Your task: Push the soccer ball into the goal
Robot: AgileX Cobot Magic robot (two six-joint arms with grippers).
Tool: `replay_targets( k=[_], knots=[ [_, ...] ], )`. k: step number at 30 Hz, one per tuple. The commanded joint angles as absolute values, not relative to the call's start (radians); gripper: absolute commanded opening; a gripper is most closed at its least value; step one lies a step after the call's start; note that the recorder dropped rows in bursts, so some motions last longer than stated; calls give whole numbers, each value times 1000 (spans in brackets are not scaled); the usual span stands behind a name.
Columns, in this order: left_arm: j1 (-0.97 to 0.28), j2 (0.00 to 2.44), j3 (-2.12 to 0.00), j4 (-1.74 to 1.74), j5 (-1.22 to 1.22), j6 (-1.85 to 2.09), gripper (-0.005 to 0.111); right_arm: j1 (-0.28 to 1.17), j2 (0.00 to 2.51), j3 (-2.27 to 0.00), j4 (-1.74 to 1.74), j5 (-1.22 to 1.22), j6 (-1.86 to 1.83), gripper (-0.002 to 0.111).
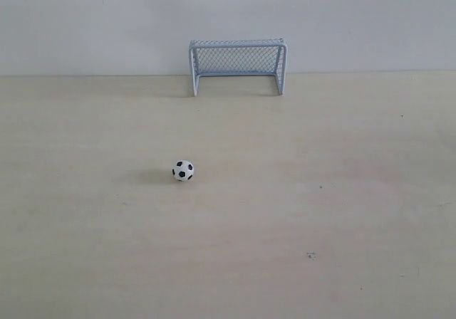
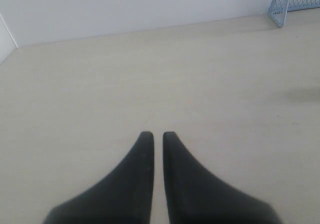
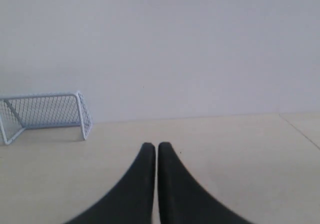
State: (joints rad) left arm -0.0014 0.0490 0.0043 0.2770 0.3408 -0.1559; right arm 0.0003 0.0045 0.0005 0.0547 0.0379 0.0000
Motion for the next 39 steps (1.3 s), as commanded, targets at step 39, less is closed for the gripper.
replay_targets(
  k=[39],
  knots=[
    [-9, 54, 0, 277, 337, -165, 6, 3, 168, -377, 81, 42, -33, 0]
  ],
)
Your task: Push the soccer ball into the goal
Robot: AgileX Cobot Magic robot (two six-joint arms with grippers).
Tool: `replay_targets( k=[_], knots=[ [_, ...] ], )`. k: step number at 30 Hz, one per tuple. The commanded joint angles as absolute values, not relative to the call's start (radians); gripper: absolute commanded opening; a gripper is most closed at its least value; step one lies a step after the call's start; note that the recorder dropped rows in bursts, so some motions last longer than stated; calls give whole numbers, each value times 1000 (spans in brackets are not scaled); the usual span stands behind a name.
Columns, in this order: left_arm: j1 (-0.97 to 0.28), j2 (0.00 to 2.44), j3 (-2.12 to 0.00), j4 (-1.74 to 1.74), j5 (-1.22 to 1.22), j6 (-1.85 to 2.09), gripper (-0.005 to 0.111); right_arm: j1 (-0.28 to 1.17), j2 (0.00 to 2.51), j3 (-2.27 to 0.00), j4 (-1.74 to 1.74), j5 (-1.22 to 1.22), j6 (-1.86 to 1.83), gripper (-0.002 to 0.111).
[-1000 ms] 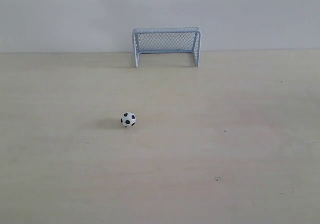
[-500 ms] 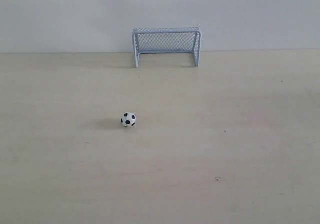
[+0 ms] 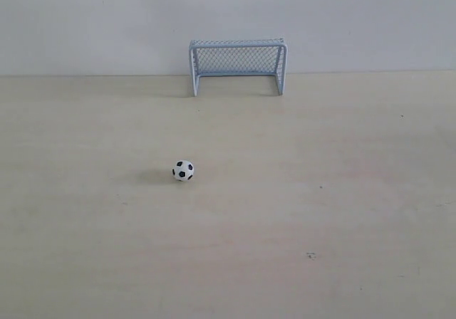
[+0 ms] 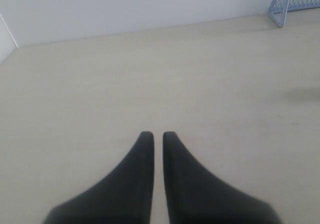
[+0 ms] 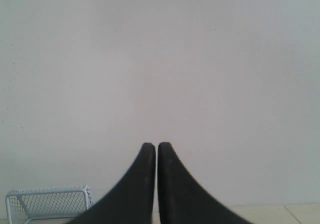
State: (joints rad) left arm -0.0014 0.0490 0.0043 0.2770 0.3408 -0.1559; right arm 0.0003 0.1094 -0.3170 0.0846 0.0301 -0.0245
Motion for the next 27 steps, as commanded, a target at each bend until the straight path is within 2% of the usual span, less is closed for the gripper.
replay_targets(
  k=[1, 15, 20, 27],
  knots=[
    [-9, 54, 0, 277, 337, -165, 6, 3, 190, -395, 81, 42, -33, 0],
    [-9, 54, 0, 277, 337, -165, 6, 13, 659, -772, 106, 338, -121, 0],
    [-9, 54, 0, 277, 337, -165, 6, 70, 806, -893, 277, 448, -375, 0],
    [-9, 54, 0, 277, 337, -165, 6, 139, 950, -1000, 319, 510, -398, 0]
  ],
)
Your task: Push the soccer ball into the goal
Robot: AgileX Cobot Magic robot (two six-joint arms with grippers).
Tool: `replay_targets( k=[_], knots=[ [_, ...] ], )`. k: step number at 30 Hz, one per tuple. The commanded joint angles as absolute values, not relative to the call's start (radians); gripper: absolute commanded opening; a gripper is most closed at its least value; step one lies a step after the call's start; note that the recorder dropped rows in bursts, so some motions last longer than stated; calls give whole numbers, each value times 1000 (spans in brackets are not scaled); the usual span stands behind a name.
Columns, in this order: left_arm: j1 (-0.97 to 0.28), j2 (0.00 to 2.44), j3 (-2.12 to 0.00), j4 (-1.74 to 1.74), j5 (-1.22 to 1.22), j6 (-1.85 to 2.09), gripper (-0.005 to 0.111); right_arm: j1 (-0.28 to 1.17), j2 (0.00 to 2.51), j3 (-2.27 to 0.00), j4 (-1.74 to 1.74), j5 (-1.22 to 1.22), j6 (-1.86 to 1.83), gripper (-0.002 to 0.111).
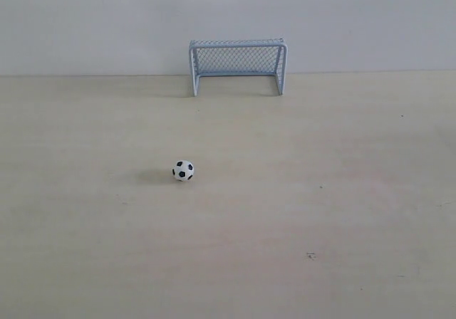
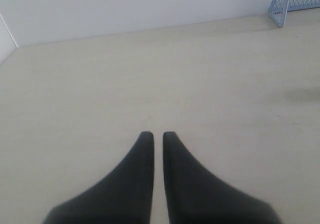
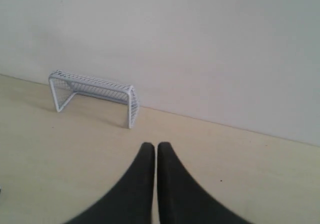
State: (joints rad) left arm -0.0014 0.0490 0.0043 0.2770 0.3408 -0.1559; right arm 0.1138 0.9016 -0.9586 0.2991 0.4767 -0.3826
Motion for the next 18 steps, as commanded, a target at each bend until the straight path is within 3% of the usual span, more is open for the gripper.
replay_targets(
  k=[1, 10, 18],
  knots=[
    [-9, 54, 0, 277, 337, -165, 6, 149, 963, -1006, 339, 506, -403, 0],
    [-9, 54, 0, 277, 337, -165, 6, 269, 1032, -1063, 367, 488, -516, 0],
    [-9, 54, 0, 277, 337, -165, 6, 291, 1140, -1150, 412, 632, -609, 0]
  ],
)
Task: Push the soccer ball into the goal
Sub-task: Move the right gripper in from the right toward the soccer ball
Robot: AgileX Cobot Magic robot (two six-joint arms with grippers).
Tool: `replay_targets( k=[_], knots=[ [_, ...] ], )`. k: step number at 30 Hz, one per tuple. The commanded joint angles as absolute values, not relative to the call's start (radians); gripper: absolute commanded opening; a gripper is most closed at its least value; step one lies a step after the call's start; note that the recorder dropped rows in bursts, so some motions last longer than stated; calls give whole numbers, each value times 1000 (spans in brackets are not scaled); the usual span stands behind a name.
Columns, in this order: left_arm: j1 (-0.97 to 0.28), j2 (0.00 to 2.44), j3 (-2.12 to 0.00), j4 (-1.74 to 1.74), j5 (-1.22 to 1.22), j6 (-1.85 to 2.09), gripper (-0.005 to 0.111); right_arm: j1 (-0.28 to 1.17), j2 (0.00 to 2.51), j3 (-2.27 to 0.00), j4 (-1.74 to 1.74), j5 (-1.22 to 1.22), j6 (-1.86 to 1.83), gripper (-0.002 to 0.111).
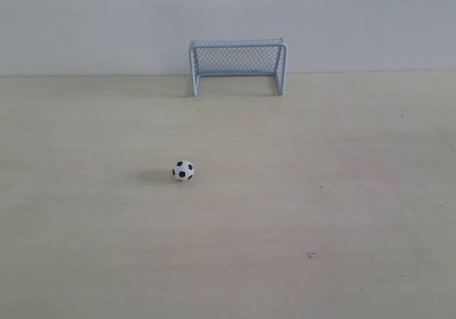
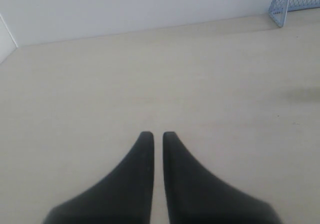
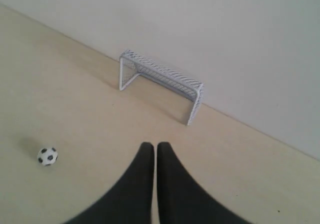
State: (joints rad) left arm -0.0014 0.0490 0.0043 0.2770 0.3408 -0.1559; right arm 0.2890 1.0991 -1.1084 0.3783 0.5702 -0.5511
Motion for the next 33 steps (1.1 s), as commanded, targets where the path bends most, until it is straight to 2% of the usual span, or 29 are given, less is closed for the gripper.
replay_targets(
  k=[1, 33],
  knots=[
    [-9, 54, 0, 277, 337, -165, 6, 291, 1153, -1163, 423, 646, -624, 0],
    [-9, 54, 0, 277, 337, -165, 6, 291, 1505, -1459, 549, 1033, -774, 0]
  ],
)
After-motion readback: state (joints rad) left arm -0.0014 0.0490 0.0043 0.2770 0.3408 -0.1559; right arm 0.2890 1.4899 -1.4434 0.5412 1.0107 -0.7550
